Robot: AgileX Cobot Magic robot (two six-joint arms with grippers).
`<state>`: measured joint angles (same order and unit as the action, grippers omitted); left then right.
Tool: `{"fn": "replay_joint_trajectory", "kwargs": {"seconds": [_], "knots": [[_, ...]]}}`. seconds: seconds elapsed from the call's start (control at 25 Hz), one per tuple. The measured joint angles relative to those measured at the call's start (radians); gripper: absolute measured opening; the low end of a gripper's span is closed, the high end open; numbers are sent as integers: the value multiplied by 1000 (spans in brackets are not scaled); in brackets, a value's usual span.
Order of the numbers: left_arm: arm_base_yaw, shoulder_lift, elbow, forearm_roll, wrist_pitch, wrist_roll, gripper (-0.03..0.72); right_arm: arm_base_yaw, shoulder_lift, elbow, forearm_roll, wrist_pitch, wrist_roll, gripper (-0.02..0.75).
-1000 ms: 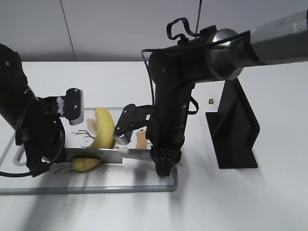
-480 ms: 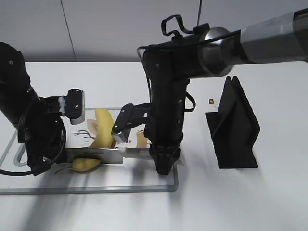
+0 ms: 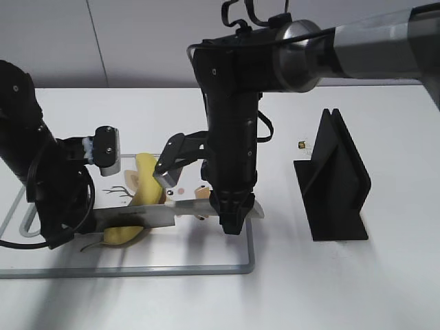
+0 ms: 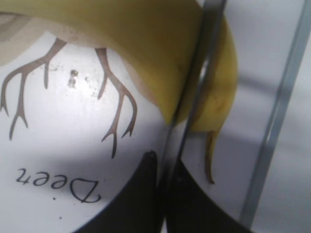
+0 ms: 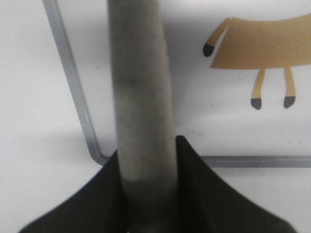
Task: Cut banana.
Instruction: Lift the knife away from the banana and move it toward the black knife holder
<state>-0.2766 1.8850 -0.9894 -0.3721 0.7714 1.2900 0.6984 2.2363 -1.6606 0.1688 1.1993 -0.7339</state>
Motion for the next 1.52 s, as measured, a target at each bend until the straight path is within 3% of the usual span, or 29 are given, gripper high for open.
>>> {"fn": "replay_joint_trajectory", "kwargs": {"seconds": [0.32, 1.16, 1.28, 1.52], "knots": [[-1, -45, 9, 12, -1, -8, 9, 0, -7, 0, 7, 3, -3, 183], [-1, -487, 12, 26, 127, -26, 5, 6, -313, 0, 1, 17, -37, 189], [-1, -541, 12, 24, 122, -33, 102, 6, -329, 0, 9, 24, -39, 184], [-1, -616, 13, 22, 50, -47, 537, 0, -341, 0, 7, 23, -9, 161]]}}
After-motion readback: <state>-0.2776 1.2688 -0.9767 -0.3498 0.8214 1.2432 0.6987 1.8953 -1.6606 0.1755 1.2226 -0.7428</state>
